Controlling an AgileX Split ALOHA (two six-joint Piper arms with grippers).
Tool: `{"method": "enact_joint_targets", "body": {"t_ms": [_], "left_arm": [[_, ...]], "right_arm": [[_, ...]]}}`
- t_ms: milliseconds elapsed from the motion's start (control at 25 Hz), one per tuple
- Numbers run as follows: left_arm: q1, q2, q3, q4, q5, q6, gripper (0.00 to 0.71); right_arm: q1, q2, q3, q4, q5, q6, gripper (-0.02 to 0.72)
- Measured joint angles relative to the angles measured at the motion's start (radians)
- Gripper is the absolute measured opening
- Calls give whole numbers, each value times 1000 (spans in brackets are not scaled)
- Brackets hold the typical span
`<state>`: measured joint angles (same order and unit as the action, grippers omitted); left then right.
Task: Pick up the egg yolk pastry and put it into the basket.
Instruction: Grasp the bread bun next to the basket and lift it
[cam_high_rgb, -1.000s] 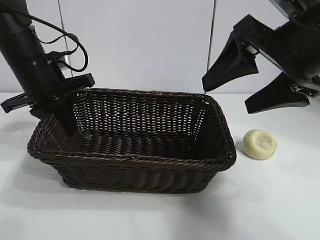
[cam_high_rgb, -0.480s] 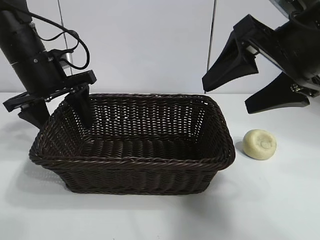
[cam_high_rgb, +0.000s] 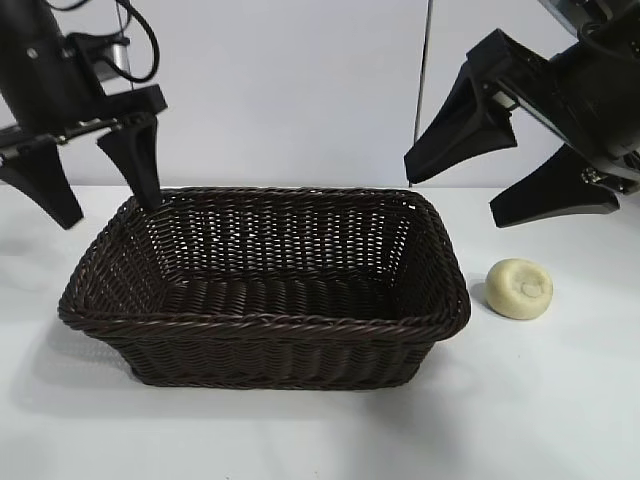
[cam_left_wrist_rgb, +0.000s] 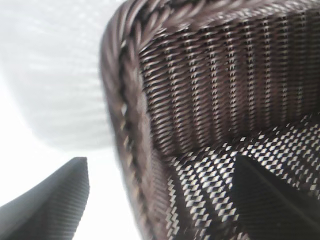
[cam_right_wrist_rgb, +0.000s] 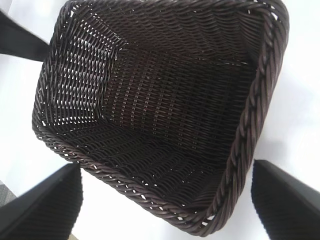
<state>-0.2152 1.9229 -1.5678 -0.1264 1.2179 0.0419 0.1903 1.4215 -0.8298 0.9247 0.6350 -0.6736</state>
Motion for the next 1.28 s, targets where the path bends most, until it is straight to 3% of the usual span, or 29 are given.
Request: {"method": "enact_joint_targets", "body": {"t_ms": [320,640,760,1080,1280], "left_arm": [[20,0,0,52,-7,-9,571],[205,0,0,81,-5,-10,571],[243,0,0,93,-1,-11,571],[251,-77,3,97,5,-11,571],[251,-209,102,107,6,-11,571]], "right_arm": [[0,0,0,0,1,0,654],[0,0,0,0,1,0,654],[0,0,0,0,1,0,654],[0,0,0,0,1,3,654],[0,0,0,-1,1,3,654]]}}
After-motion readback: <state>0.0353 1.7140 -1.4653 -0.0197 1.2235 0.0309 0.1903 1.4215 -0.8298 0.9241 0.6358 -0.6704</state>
